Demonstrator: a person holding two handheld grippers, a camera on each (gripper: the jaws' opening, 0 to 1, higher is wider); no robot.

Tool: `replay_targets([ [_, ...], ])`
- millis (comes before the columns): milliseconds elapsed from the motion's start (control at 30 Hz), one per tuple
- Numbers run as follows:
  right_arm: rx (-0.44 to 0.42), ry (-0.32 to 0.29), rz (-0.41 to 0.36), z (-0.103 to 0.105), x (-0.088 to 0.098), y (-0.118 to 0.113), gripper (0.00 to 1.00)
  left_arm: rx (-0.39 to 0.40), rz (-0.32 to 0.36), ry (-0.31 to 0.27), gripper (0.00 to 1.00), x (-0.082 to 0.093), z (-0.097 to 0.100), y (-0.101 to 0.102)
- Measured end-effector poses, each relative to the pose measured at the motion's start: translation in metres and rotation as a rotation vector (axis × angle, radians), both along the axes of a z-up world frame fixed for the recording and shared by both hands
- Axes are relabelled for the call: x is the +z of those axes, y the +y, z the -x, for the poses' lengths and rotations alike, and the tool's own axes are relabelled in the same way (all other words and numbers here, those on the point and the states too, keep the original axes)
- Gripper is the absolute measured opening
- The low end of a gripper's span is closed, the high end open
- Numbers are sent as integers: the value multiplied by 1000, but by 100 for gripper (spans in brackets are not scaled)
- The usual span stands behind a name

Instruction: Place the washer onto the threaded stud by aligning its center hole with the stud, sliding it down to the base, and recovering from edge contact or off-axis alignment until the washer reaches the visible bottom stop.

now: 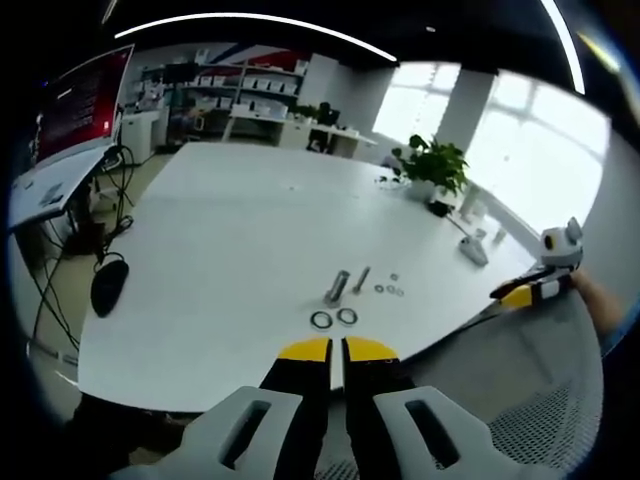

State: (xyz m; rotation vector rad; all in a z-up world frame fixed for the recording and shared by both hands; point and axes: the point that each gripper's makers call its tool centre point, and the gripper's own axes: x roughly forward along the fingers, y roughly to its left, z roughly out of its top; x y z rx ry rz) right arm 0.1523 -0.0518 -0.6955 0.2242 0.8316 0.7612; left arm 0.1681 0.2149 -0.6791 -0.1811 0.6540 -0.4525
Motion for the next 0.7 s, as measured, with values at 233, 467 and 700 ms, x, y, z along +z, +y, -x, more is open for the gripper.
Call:
replay_targets([
  [233,6,0,-2,1,0,1,29,5,2,-8,1,1,-1,0],
  [467,5,4,-5,2,0,2,29,-4,-7,4,1,-1,1,0],
  [700,1,4,-7,3,1,3,29,-13,-13,14,1,-3,2,-1],
])
